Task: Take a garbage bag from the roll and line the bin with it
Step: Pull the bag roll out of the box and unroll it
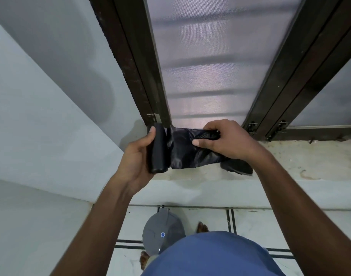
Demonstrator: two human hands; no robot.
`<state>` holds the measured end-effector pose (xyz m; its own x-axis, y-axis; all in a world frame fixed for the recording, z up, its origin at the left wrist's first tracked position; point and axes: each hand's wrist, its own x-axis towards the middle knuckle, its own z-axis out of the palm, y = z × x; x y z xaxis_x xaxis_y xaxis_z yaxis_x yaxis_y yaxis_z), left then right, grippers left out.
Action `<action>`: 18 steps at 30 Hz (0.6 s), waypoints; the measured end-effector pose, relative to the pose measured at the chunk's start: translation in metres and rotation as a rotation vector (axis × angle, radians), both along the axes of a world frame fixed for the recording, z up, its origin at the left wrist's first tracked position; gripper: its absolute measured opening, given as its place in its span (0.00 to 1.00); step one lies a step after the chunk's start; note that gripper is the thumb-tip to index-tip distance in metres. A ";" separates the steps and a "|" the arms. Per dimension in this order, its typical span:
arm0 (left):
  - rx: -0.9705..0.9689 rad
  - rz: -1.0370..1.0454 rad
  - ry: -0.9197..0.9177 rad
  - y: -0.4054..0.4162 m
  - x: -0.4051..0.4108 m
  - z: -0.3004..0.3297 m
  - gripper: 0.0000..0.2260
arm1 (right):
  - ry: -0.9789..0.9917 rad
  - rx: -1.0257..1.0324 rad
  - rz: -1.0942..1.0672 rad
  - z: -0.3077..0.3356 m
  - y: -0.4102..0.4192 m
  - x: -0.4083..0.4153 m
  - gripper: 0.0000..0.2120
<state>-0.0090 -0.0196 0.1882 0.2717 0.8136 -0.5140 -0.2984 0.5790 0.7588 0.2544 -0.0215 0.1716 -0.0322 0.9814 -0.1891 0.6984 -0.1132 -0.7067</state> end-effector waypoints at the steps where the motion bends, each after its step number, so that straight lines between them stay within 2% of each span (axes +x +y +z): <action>1: -0.003 0.002 -0.001 -0.001 0.000 0.002 0.16 | -0.101 0.015 0.003 0.002 -0.003 -0.002 0.17; 3: 0.001 -0.008 -0.016 -0.003 0.002 0.002 0.18 | -0.227 0.074 0.035 0.005 -0.006 -0.007 0.26; 4: 0.002 -0.014 -0.028 -0.003 0.003 0.002 0.18 | -0.218 0.089 0.064 0.008 -0.008 -0.011 0.30; 6: 0.006 -0.029 -0.063 -0.005 0.006 0.004 0.17 | -0.014 0.045 0.133 0.016 -0.009 -0.019 0.33; 8: 0.019 -0.032 -0.063 -0.006 0.009 0.006 0.19 | 0.211 -0.029 0.190 0.018 -0.007 -0.025 0.29; 11: 0.062 -0.053 -0.007 -0.006 0.009 0.007 0.21 | 0.173 0.037 0.171 0.009 -0.001 -0.026 0.13; 18: 0.128 -0.104 0.099 -0.007 0.001 0.004 0.20 | 0.323 0.006 0.144 0.003 0.003 -0.013 0.10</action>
<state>-0.0075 -0.0263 0.1919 0.3108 0.8444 -0.4363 -0.1621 0.4994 0.8510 0.2410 -0.0183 0.1746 -0.2276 0.9636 -0.1404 0.4477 -0.0245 -0.8939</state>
